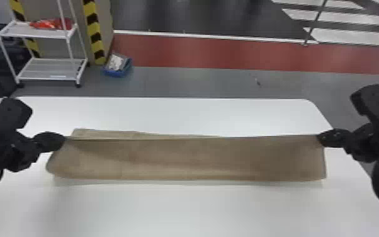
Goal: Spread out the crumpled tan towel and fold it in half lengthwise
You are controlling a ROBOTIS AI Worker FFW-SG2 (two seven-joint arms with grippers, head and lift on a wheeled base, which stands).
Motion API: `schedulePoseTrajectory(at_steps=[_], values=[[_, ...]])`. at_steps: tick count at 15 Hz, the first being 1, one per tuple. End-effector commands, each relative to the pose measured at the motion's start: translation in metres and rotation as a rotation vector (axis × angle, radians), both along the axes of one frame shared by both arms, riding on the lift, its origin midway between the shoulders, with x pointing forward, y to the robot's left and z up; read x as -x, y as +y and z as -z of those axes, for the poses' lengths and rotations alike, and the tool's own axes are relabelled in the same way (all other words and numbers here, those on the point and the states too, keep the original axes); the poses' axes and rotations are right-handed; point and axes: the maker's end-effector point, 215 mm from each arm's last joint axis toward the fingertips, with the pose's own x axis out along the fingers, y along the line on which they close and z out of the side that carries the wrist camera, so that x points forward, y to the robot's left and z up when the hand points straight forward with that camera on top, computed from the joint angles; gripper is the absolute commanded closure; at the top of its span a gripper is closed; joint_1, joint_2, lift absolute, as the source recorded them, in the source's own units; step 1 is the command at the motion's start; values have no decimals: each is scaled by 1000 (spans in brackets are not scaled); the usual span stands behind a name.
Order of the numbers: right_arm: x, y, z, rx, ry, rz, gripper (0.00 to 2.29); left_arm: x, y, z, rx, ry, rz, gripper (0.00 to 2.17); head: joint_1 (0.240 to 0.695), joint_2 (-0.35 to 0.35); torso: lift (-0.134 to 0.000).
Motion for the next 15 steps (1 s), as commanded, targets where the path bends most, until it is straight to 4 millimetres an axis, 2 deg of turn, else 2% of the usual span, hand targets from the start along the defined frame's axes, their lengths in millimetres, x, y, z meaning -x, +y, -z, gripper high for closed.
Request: schedulePoseTrajectory(at_steps=[1, 5, 8, 15], values=[[-4, 4, 3, 16, 14, -8, 1298, -2, -2, 1, -3, 4, 5, 1787, 695, -116, -125], [-9, 9, 9, 40, 34, -18, 1298, -2, -5, 3, -10, 7, 9, 1787, 695, -114, -125], [-16, 9, 3, 44, 26, -15, 1298, -2, -1, 7, -7, 24, -9, 1787, 695, -111, -125], [-24, 3, 3, 57, 36, -3, 1298, -12, 1, 0, -5, 14, -17, 1787, 695, -106, -125]])
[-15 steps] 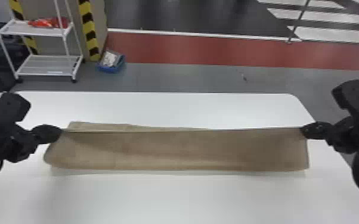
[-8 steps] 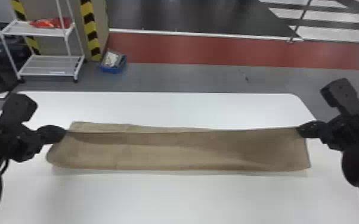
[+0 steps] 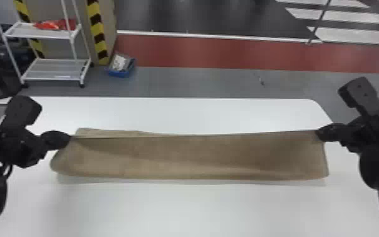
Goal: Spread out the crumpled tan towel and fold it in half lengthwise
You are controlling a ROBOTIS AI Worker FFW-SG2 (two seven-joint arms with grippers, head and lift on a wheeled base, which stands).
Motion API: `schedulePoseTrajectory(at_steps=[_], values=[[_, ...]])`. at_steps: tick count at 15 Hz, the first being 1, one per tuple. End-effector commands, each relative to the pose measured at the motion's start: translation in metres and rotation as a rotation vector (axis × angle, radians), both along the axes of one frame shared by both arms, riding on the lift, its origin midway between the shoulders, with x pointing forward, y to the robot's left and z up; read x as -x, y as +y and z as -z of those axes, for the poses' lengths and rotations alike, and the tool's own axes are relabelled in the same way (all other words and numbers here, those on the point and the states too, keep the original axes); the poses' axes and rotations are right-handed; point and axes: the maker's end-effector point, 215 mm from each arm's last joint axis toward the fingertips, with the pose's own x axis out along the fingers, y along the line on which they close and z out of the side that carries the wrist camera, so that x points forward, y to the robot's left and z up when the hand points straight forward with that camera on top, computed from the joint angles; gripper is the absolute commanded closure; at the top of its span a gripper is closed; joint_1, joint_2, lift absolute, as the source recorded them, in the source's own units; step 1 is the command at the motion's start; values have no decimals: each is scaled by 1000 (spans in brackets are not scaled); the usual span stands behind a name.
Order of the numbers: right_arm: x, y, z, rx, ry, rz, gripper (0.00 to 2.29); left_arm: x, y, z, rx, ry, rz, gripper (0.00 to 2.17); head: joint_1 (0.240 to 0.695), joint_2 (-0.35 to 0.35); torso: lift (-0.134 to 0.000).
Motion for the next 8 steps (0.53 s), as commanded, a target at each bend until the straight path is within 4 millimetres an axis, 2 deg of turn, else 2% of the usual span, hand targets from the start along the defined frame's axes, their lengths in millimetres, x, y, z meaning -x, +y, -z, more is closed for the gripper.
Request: schedulePoseTrajectory(at_steps=[1, 8], values=[[0, -2, 2, 0, 6, 3, 1298, -4, 1, -5, 1, -8, -2, 1787, 695, -107, -125], [-3, -9, 7, 9, 20, 17, 1298, -14, -7, -16, 5, -22, 7, 1787, 695, -117, -125]])
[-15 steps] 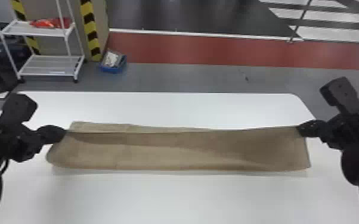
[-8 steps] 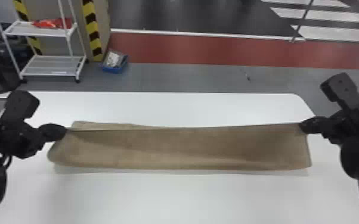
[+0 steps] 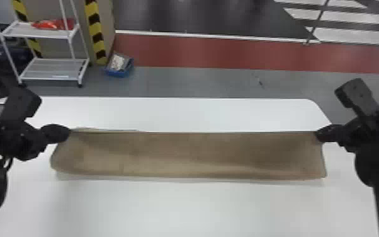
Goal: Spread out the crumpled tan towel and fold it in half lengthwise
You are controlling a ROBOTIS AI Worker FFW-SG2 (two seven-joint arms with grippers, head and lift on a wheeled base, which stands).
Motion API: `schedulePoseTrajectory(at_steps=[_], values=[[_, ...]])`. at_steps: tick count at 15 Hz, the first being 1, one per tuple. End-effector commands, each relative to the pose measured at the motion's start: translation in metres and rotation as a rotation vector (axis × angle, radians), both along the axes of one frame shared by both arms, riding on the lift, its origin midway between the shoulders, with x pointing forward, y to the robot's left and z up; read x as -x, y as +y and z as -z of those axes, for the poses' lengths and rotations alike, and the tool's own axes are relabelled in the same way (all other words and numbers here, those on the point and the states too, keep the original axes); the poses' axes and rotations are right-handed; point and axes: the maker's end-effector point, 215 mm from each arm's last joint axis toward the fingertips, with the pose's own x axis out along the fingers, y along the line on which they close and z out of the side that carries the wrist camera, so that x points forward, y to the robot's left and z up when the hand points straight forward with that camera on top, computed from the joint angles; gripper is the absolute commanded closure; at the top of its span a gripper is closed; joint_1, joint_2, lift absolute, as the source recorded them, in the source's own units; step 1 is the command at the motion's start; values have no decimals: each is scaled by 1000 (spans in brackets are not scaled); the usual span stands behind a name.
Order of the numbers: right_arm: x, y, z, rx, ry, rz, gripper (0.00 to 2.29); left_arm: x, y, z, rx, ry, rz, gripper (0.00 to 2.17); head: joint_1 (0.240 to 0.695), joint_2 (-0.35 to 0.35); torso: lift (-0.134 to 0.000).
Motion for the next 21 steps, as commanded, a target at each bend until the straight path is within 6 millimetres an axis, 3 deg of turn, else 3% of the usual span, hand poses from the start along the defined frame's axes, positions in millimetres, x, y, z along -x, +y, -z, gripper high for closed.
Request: schedulePoseTrajectory(at_steps=[1, 17, 19, 21], values=[[-1, -4, -1, 2, -1, 8, 1298, -4, -2, -5, 1, -7, 3, 1787, 695, -119, -125], [-16, -7, 19, 66, 40, 2, 1281, -16, -12, 11, -5, 22, 3, 1787, 695, -137, -125], [-17, -6, 26, 86, 44, 14, 670, -16, -12, 13, -5, 24, 1, 1787, 695, -135, -125], [-17, -11, 28, 98, 42, 39, 515, -16, -15, 14, -3, 25, 4, 1787, 695, -135, -125]])
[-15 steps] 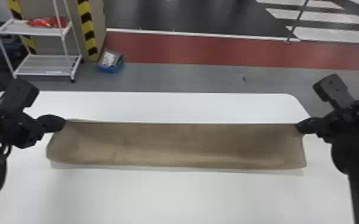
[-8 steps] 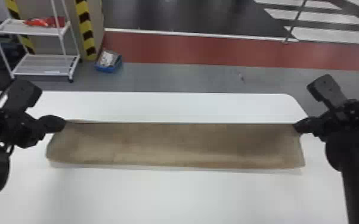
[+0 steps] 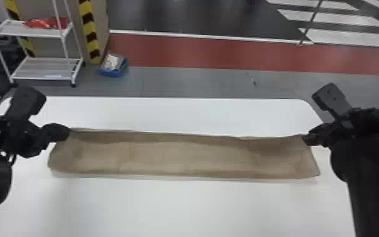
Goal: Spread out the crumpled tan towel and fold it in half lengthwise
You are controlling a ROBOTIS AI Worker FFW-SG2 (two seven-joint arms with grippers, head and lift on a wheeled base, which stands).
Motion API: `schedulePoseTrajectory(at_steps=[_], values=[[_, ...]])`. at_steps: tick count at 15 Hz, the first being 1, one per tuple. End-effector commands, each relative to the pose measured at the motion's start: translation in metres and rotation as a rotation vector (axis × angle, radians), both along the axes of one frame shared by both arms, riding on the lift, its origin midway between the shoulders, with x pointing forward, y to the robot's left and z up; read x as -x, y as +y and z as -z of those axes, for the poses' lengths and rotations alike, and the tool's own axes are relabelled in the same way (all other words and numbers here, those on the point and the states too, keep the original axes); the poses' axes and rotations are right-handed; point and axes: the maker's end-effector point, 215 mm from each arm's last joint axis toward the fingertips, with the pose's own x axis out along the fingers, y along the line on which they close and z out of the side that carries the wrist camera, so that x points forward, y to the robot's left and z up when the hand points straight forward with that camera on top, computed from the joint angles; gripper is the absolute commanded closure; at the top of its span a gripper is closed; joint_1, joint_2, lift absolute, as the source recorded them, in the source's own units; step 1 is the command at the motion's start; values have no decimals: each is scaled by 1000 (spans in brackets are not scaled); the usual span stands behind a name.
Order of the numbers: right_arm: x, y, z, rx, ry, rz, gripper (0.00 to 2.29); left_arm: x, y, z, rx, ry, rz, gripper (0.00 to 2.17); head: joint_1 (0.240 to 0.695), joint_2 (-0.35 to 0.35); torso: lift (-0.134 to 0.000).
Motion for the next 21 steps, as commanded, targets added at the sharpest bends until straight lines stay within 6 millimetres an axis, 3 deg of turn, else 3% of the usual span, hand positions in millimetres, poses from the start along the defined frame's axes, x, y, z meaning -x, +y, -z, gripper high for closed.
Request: schedulePoseTrajectory(at_steps=[1, 2, 7, 9, 11, 12, 13, 14, 21], values=[[0, -7, 2, 21, -9, 38, 309, 0, -3, 1, 1, 1, 4, 1787, 695, -136, -125], [0, -10, 3, 25, -10, 52, 198, 0, -4, 3, 0, 1, 7, 1787, 695, -139, -125], [4, -15, 7, 23, -12, 75, 198, -10, -6, 7, -7, -8, 21, 1784, 695, -154, -125], [6, -15, 9, 21, -9, 76, 198, -13, -5, 3, -1, -27, 17, 1585, 695, -155, -125], [7, -12, 13, 12, -3, 79, 198, -18, -3, -2, -7, -58, 6, 1568, 695, -154, -125], [8, -11, 14, 9, 0, 82, 198, -21, 3, -4, -11, -75, -25, 1004, 695, -153, -125], [8, -9, 15, 9, 1, 81, 198, -23, 6, -4, -19, -87, -41, 70, 695, -150, -125], [8, -9, 15, 8, 1, 84, 198, -22, 9, -5, -22, -87, -45, -2, 695, -145, -125], [15, -14, 18, -6, 3, 109, 198, -17, 17, -2, -14, -86, -57, 33, 695, -134, -125]])
